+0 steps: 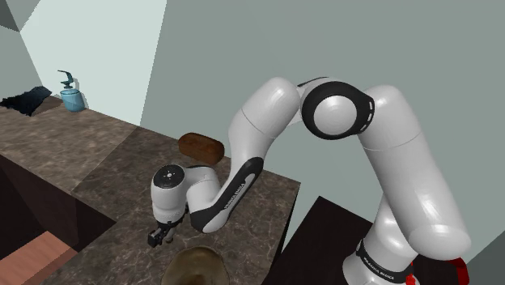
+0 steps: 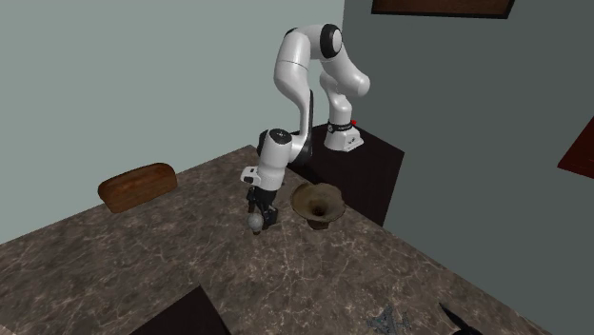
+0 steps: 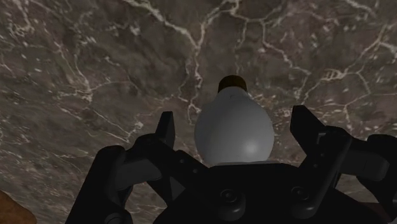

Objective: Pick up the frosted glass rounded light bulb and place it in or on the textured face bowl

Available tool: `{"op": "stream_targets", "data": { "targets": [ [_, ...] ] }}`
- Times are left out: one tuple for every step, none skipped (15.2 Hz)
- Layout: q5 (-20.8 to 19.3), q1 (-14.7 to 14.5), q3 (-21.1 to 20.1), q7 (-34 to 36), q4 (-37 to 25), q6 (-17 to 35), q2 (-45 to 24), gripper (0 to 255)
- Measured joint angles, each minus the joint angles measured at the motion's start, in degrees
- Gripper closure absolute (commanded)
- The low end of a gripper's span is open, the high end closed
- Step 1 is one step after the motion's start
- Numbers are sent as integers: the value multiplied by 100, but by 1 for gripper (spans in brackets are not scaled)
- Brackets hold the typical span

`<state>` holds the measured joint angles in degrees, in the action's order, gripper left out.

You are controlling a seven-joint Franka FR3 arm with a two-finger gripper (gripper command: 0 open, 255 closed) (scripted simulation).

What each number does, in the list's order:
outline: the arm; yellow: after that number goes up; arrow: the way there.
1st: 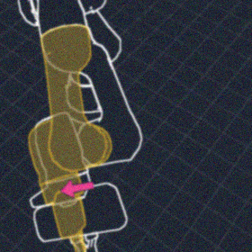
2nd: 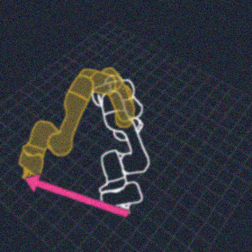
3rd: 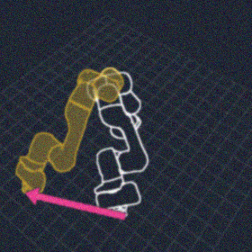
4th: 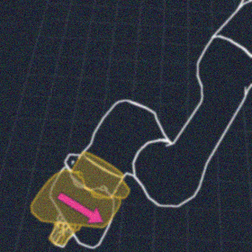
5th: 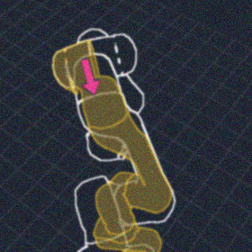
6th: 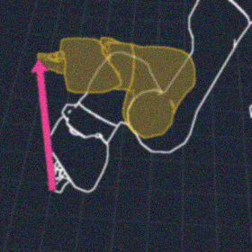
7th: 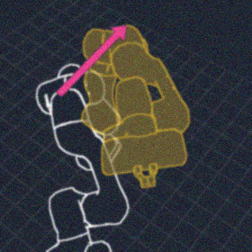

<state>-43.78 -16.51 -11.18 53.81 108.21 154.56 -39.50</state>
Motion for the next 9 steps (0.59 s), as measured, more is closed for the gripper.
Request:
{"op": "stream_targets", "data": {
  "targets": [
    [0,0,0,0,0,1,0,0],
    [0,0,0,0,0,1,0,255],
    [-1,0,1,0,0,0,0,255],
    [0,0,0,0,-1,1,1,255],
    [0,-1,-1,0,-1,1,0,255],
    [0,-1,-1,1,-2,2,0,255],
    [0,-2,-2,1,-2,2,0,255],
    [0,-2,-2,1,-1,2,1,255],
    [0,-2,-2,1,-1,1,1,255]
  ]
}}
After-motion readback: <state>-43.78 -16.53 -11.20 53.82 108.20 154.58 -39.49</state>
